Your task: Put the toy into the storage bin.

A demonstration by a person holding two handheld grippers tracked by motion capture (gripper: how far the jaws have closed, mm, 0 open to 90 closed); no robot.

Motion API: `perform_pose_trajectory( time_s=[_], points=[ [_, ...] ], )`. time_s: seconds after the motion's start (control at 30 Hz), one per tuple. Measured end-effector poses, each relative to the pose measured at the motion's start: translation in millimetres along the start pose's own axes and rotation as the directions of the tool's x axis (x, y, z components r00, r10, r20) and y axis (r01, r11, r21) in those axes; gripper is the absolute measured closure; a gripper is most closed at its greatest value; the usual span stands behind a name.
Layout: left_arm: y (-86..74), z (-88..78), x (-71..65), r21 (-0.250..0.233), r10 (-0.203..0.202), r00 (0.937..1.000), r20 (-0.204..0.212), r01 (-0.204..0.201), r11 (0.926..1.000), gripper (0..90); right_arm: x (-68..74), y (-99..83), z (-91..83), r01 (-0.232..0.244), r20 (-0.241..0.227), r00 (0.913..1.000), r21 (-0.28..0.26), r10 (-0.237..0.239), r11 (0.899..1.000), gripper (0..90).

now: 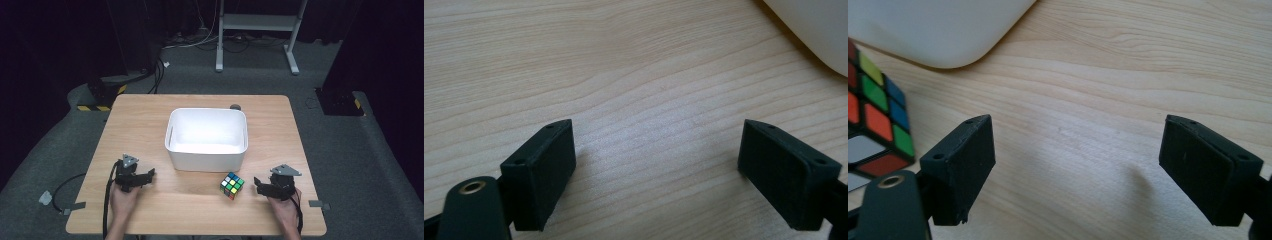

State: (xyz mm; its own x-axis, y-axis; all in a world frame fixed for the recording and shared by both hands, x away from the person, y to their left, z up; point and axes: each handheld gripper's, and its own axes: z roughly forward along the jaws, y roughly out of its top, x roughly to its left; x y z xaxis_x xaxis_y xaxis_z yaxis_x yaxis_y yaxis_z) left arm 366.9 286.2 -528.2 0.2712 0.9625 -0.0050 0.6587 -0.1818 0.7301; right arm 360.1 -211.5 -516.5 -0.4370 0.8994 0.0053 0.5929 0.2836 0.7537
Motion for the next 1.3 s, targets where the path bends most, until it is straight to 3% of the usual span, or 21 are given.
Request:
perform_pose_trajectory(
  time_s=[0.57, 0.83, 1.3],
  points=[
    [0.2, 0.2, -0.1, -0.002, -0.006, 1.0000, -0.005, 0.006, 1.0000, 16.2, 25.2, -5.7, -4.7, 0.047, -0.064, 0.9968, -0.007, -0.047, 0.999, 14.3],
    [0.3, 0.4, 0.0, -0.001, -0.006, 1.0000, -0.006, 0.006, 1.0000, 16.2, 32.7, -6.7, -12.5, 0.053, -0.094, 0.9940, -0.036, -0.056, 0.998, 14.2],
    [0.5, 0.5, 0.1, -0.002, -0.006, 1.0000, -0.006, 0.006, 1.0000, 16.2, 48.6, -10.2, -23.7, 0.083, -0.172, 0.9806, -0.073, -0.095, 0.994, 12.9]
  ],
)
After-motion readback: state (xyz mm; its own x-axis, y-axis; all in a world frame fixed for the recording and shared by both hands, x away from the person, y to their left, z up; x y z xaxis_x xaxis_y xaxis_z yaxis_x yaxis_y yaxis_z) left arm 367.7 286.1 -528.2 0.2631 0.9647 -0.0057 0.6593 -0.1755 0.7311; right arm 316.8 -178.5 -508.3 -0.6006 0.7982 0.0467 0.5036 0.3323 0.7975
